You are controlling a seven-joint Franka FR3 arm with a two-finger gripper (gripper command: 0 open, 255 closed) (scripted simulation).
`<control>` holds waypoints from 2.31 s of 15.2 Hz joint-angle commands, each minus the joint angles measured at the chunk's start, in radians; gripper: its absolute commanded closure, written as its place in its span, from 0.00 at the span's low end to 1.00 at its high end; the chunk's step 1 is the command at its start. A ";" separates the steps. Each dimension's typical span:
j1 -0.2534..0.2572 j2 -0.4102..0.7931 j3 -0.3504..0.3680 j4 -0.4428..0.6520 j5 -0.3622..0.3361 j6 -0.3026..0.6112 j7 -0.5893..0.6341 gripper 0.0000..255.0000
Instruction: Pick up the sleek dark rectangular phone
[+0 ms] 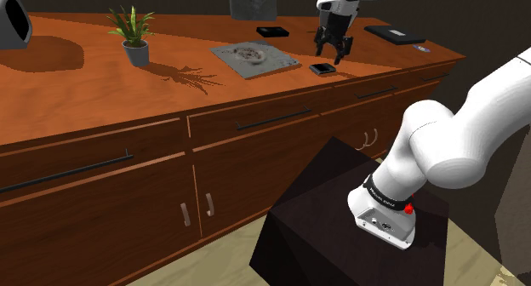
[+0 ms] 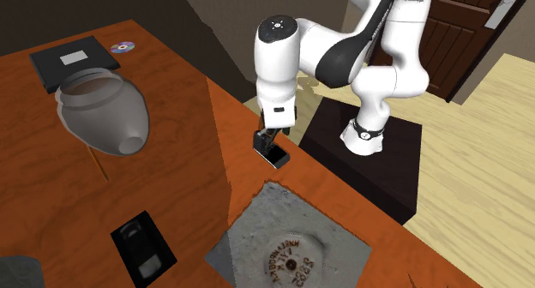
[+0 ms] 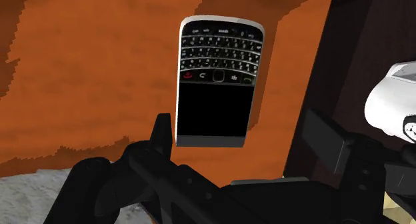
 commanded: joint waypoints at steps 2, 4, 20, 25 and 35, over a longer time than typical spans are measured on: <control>0.022 0.045 -0.034 0.001 0.022 0.041 -0.060 0.00; 0.024 0.057 -0.043 -0.018 0.026 0.070 -0.064 0.00; 0.028 0.074 -0.055 -0.041 0.034 0.107 -0.070 1.00; 0.022 0.043 -0.032 0.006 0.021 0.035 -0.059 1.00; 0.019 0.009 0.004 0.103 0.014 -0.092 -0.052 1.00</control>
